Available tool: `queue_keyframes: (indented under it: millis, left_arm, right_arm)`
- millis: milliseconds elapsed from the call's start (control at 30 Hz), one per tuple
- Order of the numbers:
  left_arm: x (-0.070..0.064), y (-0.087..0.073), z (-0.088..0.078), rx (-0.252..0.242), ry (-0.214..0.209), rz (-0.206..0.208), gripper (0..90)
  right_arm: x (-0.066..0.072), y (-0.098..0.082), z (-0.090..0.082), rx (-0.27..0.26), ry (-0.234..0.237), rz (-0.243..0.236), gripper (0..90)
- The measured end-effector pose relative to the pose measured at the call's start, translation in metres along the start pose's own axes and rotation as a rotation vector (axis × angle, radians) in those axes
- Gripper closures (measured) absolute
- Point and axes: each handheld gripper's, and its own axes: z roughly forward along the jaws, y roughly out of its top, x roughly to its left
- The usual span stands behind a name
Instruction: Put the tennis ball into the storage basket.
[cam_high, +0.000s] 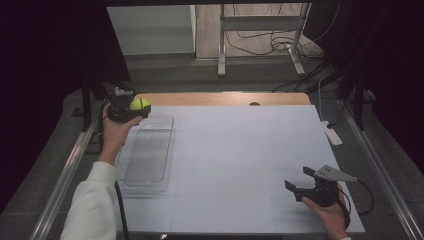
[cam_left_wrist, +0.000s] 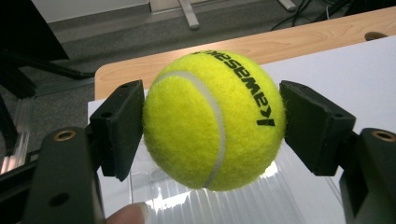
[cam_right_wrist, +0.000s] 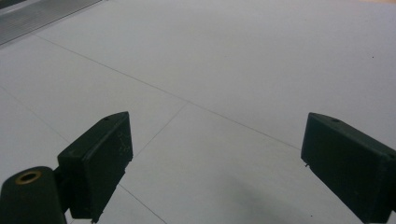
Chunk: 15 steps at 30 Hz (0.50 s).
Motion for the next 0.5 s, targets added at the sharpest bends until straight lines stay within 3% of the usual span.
queue_keyframes:
  millis: [500]
  left_arm:
    - [0.0015, -0.0061, 0.0072, 0.032, 0.009, -0.002, 27.0]
  right_arm:
    - [0.0002, 0.0, 0.0001, 0.0, -0.001, 0.001, 9.2]
